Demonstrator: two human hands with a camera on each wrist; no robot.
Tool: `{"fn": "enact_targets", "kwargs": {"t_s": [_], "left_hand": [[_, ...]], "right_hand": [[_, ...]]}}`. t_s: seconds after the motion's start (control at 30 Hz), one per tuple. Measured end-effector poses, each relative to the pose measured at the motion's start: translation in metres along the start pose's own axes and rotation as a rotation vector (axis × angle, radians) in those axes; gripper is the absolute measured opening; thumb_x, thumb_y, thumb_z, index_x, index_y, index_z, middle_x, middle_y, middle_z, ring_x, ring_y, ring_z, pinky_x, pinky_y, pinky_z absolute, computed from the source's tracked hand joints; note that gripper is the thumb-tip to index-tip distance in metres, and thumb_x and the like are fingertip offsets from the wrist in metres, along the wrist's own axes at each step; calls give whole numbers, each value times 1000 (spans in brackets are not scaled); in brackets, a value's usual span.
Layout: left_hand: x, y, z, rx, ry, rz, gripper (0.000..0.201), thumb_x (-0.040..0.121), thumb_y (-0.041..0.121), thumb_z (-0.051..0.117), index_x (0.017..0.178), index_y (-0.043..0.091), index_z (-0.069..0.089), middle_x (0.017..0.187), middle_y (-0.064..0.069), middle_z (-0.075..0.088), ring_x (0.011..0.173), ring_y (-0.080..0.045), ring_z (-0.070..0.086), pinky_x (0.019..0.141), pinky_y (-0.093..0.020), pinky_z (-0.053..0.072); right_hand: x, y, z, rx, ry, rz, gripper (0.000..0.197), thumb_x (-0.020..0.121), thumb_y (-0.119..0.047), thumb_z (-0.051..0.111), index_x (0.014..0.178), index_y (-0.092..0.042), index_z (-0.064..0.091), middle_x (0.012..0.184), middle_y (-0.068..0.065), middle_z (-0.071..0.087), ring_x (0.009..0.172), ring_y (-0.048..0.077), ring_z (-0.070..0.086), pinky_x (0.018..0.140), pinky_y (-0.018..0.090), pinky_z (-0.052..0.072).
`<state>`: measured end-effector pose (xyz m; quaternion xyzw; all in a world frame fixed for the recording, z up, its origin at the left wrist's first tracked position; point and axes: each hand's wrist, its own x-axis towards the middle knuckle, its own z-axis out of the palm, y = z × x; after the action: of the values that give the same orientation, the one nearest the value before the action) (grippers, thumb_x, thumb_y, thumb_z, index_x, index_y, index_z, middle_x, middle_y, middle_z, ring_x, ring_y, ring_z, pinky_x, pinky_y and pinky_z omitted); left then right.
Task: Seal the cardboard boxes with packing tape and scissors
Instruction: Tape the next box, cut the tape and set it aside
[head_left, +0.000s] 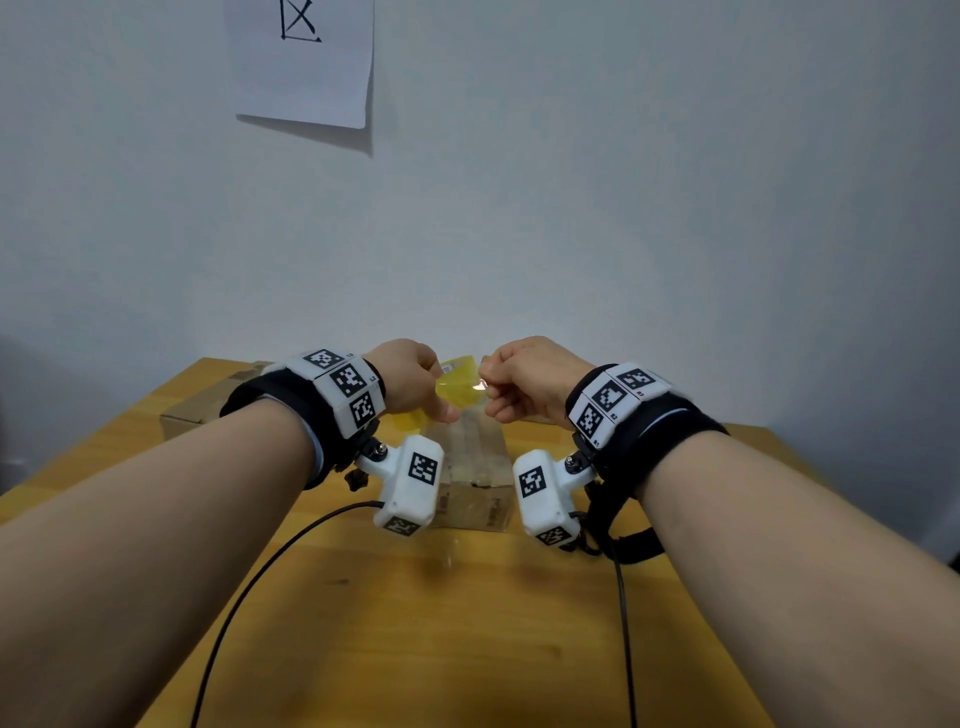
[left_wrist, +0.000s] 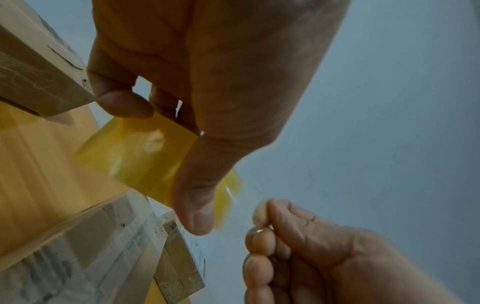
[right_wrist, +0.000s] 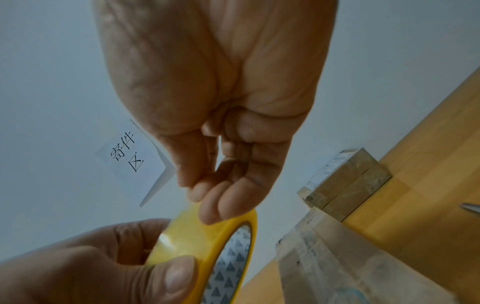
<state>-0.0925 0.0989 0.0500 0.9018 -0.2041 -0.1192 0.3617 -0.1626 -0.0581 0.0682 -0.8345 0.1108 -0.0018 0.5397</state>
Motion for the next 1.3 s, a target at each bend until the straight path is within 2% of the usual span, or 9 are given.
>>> {"fn": "enact_targets", "kwargs": {"t_s": [0.23, 0.37, 0.53, 0.67, 0.8, 0.93, 1.07, 1.23, 1.3], "left_hand": [[1, 4, 2, -92, 19, 33, 36, 64, 24, 88, 87, 16, 62, 85, -4, 63, 82, -23, 55, 73, -34, 44], [0, 2, 1, -182, -20, -29, 34, 64, 26, 87, 81, 18, 59, 78, -7, 57, 66, -23, 44, 60, -31, 35], [1, 3, -5, -340, -56, -46, 30, 64, 23, 87, 77, 17, 61, 75, -10, 55, 64, -24, 44, 56, -33, 34], [4, 12, 7, -487, -127, 96, 26, 79, -4, 70, 101, 11, 67, 85, -2, 69, 85, -23, 65, 76, -33, 54], [15, 5, 12, -479, -63, 109, 48, 87, -6, 60, 128, 19, 59, 124, 0, 59, 104, -19, 63, 89, -35, 55], [22, -7, 20, -263, -18, -43, 47, 91, 2, 59, 135, 16, 52, 133, -7, 53, 116, -26, 54, 93, -37, 51], [19, -19, 38, -112, -106, -198, 51, 90, 13, 63, 138, 14, 44, 136, -11, 48, 113, -30, 51, 91, -43, 53], [21, -26, 51, -50, -228, -242, 54, 91, 35, 64, 132, 7, 44, 130, -13, 52, 117, -32, 54, 92, -44, 51], [20, -29, 55, -25, -279, -252, 41, 91, 36, 63, 122, 12, 50, 120, -9, 58, 112, -29, 57, 88, -40, 52]], "right_hand": [[4, 2, -1, -32, 70, 43, 18, 95, -11, 57, 79, -3, 62, 61, 7, 56, 49, 17, 59, 49, 25, 51], [5, 6, -10, -83, 168, 59, 23, 92, -18, 64, 73, -5, 62, 61, 7, 57, 50, 19, 60, 49, 25, 52], [5, 19, -19, 104, 64, 57, 38, 94, -43, 63, 99, -6, 70, 89, 7, 69, 75, 18, 67, 58, 27, 54], [8, 18, -23, 138, 90, 12, 15, 89, -21, 72, 97, -8, 69, 109, 14, 73, 94, 21, 71, 59, 24, 53], [14, 32, -43, 240, 139, 67, 22, 93, -9, 66, 109, 5, 64, 105, 17, 73, 87, 26, 72, 60, 28, 58], [29, 64, -59, -285, 315, 218, 18, 90, -16, 69, 97, 0, 65, 95, 17, 70, 72, 26, 68, 65, 33, 60], [37, 101, -60, -1120, 133, 372, 16, 90, -19, 63, 98, -7, 70, 85, 6, 62, 89, 24, 69, 64, 29, 53], [44, 97, -37, -959, 240, 291, 37, 94, -43, 58, 90, -7, 63, 84, 5, 64, 75, 22, 63, 59, 28, 48], [41, 79, -16, -798, 121, 262, 55, 88, -65, 55, 90, -9, 58, 86, 5, 64, 74, 23, 63, 61, 31, 52]]}}
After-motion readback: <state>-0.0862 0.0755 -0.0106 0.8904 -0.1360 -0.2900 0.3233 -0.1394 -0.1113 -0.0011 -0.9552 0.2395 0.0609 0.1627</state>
